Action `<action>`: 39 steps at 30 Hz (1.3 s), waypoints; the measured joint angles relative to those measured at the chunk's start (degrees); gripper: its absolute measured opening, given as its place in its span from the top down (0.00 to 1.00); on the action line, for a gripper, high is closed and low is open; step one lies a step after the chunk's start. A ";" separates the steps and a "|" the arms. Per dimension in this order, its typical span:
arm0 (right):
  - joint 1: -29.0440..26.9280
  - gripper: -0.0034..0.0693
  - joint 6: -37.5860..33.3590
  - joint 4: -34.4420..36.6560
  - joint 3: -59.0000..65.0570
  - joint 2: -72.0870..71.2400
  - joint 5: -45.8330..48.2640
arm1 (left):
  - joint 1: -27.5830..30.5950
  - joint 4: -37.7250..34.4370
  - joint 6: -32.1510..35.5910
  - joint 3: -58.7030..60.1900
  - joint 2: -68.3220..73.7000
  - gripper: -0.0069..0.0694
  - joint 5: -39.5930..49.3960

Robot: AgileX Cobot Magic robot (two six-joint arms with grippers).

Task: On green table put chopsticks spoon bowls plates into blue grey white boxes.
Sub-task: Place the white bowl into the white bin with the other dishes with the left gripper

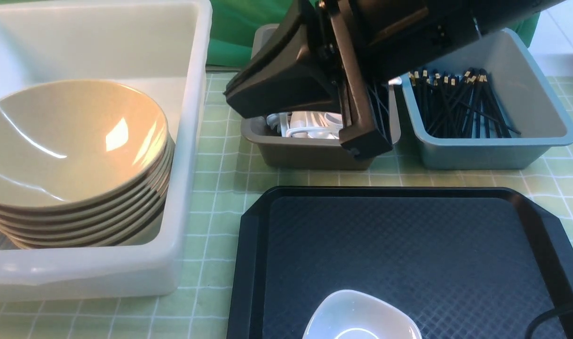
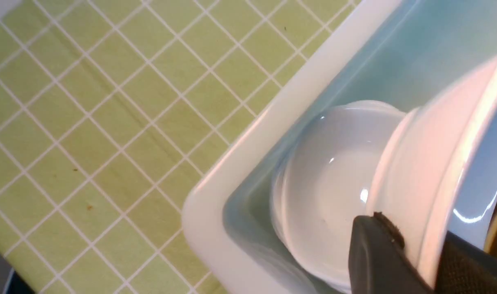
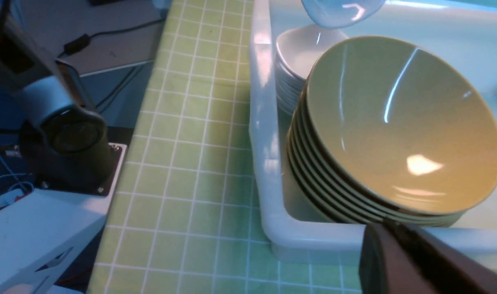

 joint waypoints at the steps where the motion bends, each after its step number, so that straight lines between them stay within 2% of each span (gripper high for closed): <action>1: 0.00 0.92 0.00 0.00 -0.02 0.00 0.02 | 0.00 0.17 0.39 0.00 2.28 0.89 -0.59; 7: 0.00 0.92 -0.05 -0.15 -0.02 0.00 0.06 | 0.00 0.41 0.53 0.00 9.37 0.89 -0.16; 15: 0.00 0.90 -0.05 -0.15 -0.02 0.00 0.50 | 0.00 0.00 0.43 0.04 11.52 0.88 0.99; 19: 0.00 0.90 -0.05 -0.15 -0.02 0.00 0.62 | 0.00 0.26 -1.14 0.04 11.52 0.82 0.88; 24: 0.00 0.89 -0.05 -0.22 -0.02 0.00 1.66 | 0.00 0.22 -1.55 0.04 11.52 0.57 1.39; 26: 0.00 0.89 -0.05 -0.24 -0.02 0.00 2.09 | 0.00 0.22 -1.59 0.04 11.46 0.50 1.61; 27: 0.00 0.89 -0.05 -0.29 -0.02 0.00 2.65 | 0.00 0.22 -1.59 0.04 11.15 0.41 1.75; 28: 0.00 0.89 -0.05 -0.29 -0.02 -0.05 2.94 | 0.00 0.22 -1.59 0.04 10.83 0.38 1.75; 30: 0.00 0.89 -0.05 -0.35 -0.02 -0.11 3.26 | 0.00 0.61 -1.66 -0.16 9.26 0.25 2.30; 31: 0.00 0.89 -0.05 -0.35 -0.02 -0.11 3.34 | 0.00 0.74 -1.66 -0.23 9.10 0.24 2.42; 32: 0.00 0.88 -0.05 -0.71 -0.02 -0.35 3.55 | 0.00 1.63 -1.66 -0.98 7.59 0.18 3.23; 34: 0.00 0.88 -0.05 -1.32 -0.02 -0.75 3.69 | 0.00 2.88 -1.73 -2.15 6.15 0.13 3.87; 36: 0.00 0.87 0.68 -3.33 -0.02 -1.80 3.88 | 0.00 3.56 -1.83 -3.66 3.96 0.10 4.27; 39: 0.00 0.87 3.74 -8.15 -0.02 -4.60 4.11 | -1.08 -0.76 -1.55 -4.51 -0.75 0.08 4.58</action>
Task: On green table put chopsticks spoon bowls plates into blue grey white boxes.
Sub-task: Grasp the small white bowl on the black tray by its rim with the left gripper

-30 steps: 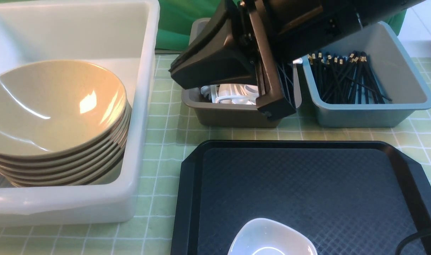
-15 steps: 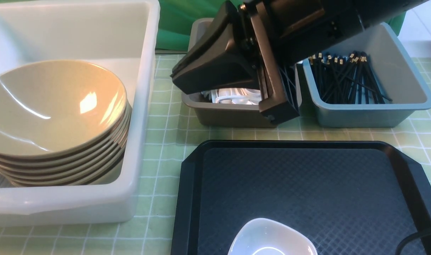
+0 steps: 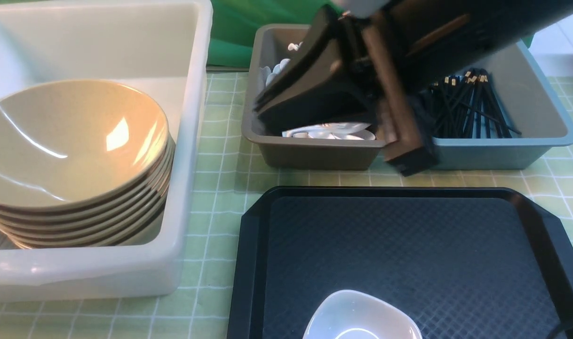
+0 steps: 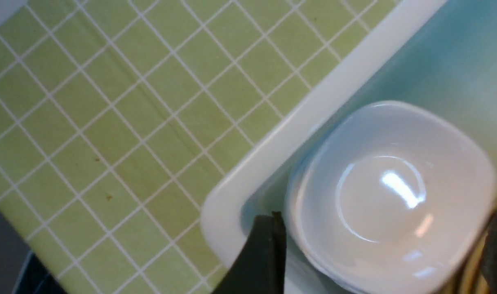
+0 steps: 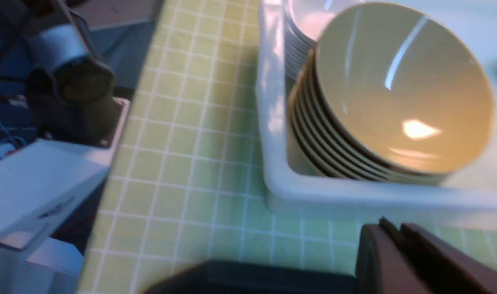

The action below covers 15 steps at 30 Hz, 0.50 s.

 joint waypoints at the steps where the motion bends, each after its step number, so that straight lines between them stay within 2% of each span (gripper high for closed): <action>1: 0.00 0.87 1.23 -1.63 0.00 -1.00 0.05 | -1.14 -2.05 1.08 0.00 -1.17 0.08 0.20; 5: 0.00 0.86 4.84 -6.49 0.00 -3.79 0.45 | -10.07 -12.98 8.98 0.12 -4.54 0.09 0.13; 7: 0.00 0.85 8.78 -11.92 0.00 -6.52 0.63 | -22.48 -23.44 18.45 1.93 -5.70 0.10 -0.99; 10: 0.00 0.84 12.89 -17.09 0.41 -8.91 1.47 | -33.48 -29.38 25.53 4.91 -4.64 0.14 -2.59; 15: 0.00 0.82 19.15 -21.45 7.81 -14.56 1.92 | -52.98 -31.60 27.75 8.80 4.83 0.21 -3.50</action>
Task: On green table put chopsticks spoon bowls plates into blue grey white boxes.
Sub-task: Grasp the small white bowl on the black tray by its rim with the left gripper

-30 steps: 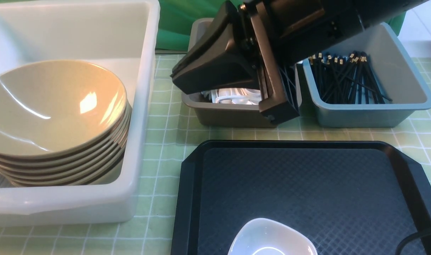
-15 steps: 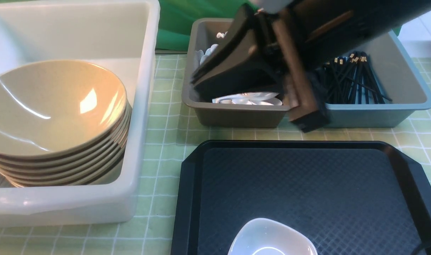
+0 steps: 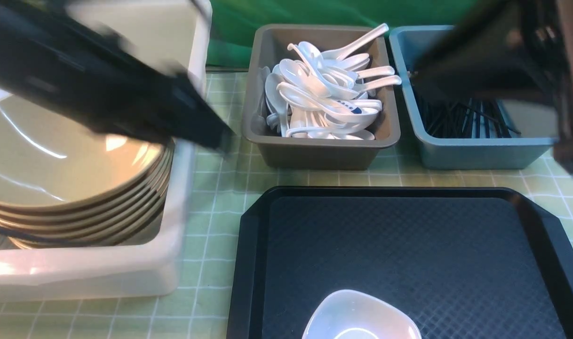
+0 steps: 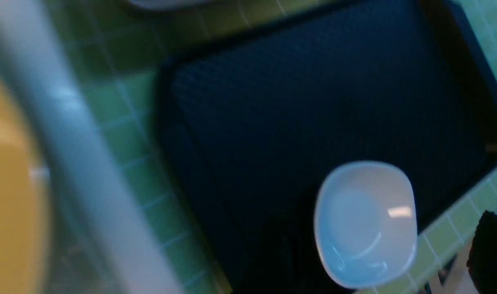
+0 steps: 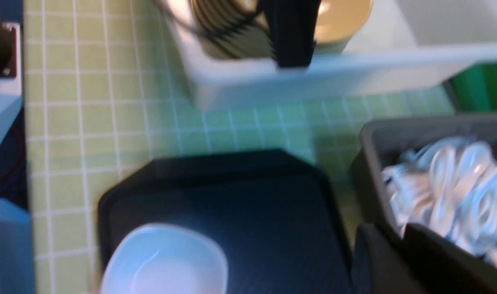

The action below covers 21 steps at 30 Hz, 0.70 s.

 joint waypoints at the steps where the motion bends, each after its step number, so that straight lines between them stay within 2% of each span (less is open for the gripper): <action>1: 0.00 0.82 0.11 0.00 0.45 -0.26 0.00 | -0.64 0.00 0.00 0.00 0.00 0.21 -0.01; 2: 0.00 0.82 0.70 -0.13 3.65 -2.16 -0.13 | -5.45 0.54 0.00 0.28 4.41 0.22 -0.51; 4: 0.00 0.81 1.99 -0.54 8.08 -5.02 -1.09 | -10.32 1.71 0.05 0.28 9.95 0.23 -1.12; 8: 0.00 0.80 3.06 -0.71 13.67 -11.35 -3.64 | -15.96 3.65 0.05 0.28 19.71 0.23 -1.15; 16: 0.00 0.79 3.08 -1.44 15.20 -18.66 -9.16 | -18.25 4.29 -1.48 0.11 30.62 0.23 -3.30; 19: 0.00 0.79 3.02 -1.57 15.20 -19.54 -10.90 | -18.20 2.88 -0.23 -0.29 31.95 0.33 -3.36; 20: 0.00 0.79 3.02 -1.76 15.20 -19.55 -11.27 | -18.20 1.95 0.71 -0.29 32.23 0.40 -3.23; 21: 0.00 0.79 3.02 -1.76 15.20 -19.55 -11.26 | -18.20 1.80 0.71 -0.29 32.30 0.41 -3.23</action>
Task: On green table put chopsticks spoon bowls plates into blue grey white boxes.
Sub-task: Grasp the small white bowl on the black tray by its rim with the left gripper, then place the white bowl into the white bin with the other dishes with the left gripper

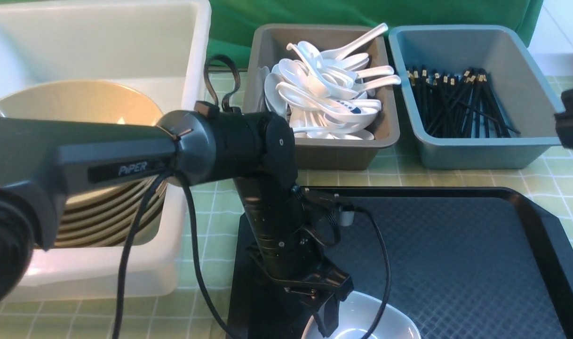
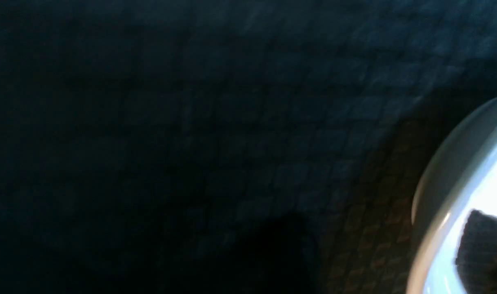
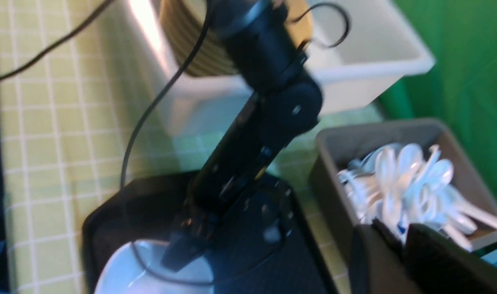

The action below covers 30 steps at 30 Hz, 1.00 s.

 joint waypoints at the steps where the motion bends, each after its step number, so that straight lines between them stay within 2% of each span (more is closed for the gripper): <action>1: 0.00 0.79 0.00 -0.30 0.00 0.00 -0.12 | 0.00 -0.42 0.56 0.00 0.16 0.45 -0.01; 2: 0.00 0.79 0.00 -0.77 0.00 0.00 -0.26 | 0.00 -1.66 1.20 0.00 0.53 0.59 -0.06; 5: 0.00 0.78 0.00 -1.13 0.06 0.00 -0.32 | 0.00 -2.79 1.78 0.00 0.82 0.83 -0.50; 8: 0.00 0.77 0.00 -1.13 0.06 0.00 -0.32 | 0.06 -3.31 1.95 0.00 0.82 0.89 -0.23; 13: 0.00 0.77 0.19 -1.13 0.06 0.00 -0.32 | 1.21 -3.41 1.36 -0.16 -0.79 0.89 0.82; 16: 0.00 0.77 1.20 -1.13 0.11 0.26 0.06 | 4.87 -2.64 0.90 -1.90 -5.59 0.89 2.59; 22: 0.00 0.76 0.44 -0.68 -0.09 4.47 -0.13 | 19.28 -2.76 0.33 -7.47 -20.41 0.89 4.43; 25: 0.00 0.80 -4.62 3.29 -3.55 11.04 2.24 | 32.60 -2.18 -0.58 -8.51 -29.99 0.89 5.31; 26: 0.00 0.81 -4.92 3.61 -4.28 12.00 2.44 | 33.43 -2.04 -0.58 -8.51 -30.47 0.89 5.31; 27: 0.00 0.86 -6.56 5.55 -6.84 15.05 3.57 | 39.20 -0.60 -1.42 -8.51 -33.62 0.89 5.75; 30: 0.00 0.91 -9.04 9.21 -14.60 22.94 5.52 | 51.95 4.80 -5.76 -8.51 -38.66 0.89 6.60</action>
